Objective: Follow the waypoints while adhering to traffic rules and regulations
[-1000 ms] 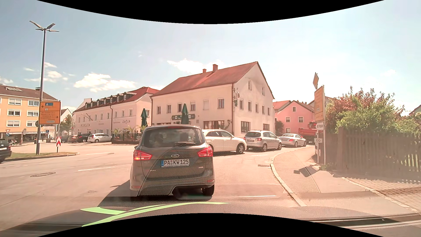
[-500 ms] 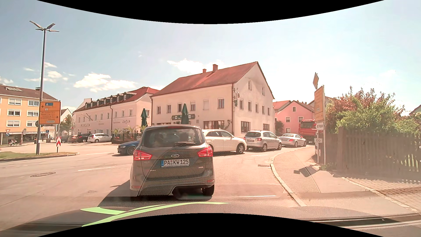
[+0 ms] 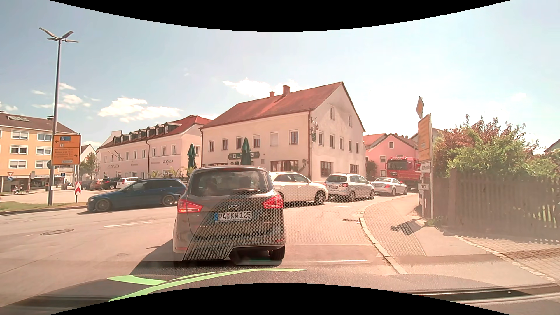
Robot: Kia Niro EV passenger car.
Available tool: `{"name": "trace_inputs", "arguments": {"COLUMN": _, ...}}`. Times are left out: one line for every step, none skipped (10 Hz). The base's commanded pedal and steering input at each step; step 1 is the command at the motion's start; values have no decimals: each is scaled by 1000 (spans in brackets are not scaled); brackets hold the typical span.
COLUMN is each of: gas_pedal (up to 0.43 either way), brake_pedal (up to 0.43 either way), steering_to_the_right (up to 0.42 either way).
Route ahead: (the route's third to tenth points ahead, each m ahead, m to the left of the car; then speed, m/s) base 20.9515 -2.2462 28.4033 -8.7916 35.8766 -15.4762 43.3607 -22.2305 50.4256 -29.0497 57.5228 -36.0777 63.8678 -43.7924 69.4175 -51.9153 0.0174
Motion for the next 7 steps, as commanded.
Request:
{"name": "trace_inputs", "arguments": {"gas_pedal": 0, "brake_pedal": 220, "steering_to_the_right": 28}}
{"name": "trace_inputs", "arguments": {"gas_pedal": 0, "brake_pedal": 220, "steering_to_the_right": 28}}
{"name": "trace_inputs", "arguments": {"gas_pedal": 0, "brake_pedal": 220, "steering_to_the_right": 28}}
{"name": "trace_inputs", "arguments": {"gas_pedal": 0, "brake_pedal": 220, "steering_to_the_right": 28}}
{"name": "trace_inputs", "arguments": {"gas_pedal": 0, "brake_pedal": 220, "steering_to_the_right": 28}}
{"name": "trace_inputs", "arguments": {"gas_pedal": 0, "brake_pedal": 220, "steering_to_the_right": 28}}
{"name": "trace_inputs", "arguments": {"gas_pedal": 0, "brake_pedal": 220, "steering_to_the_right": 29}}
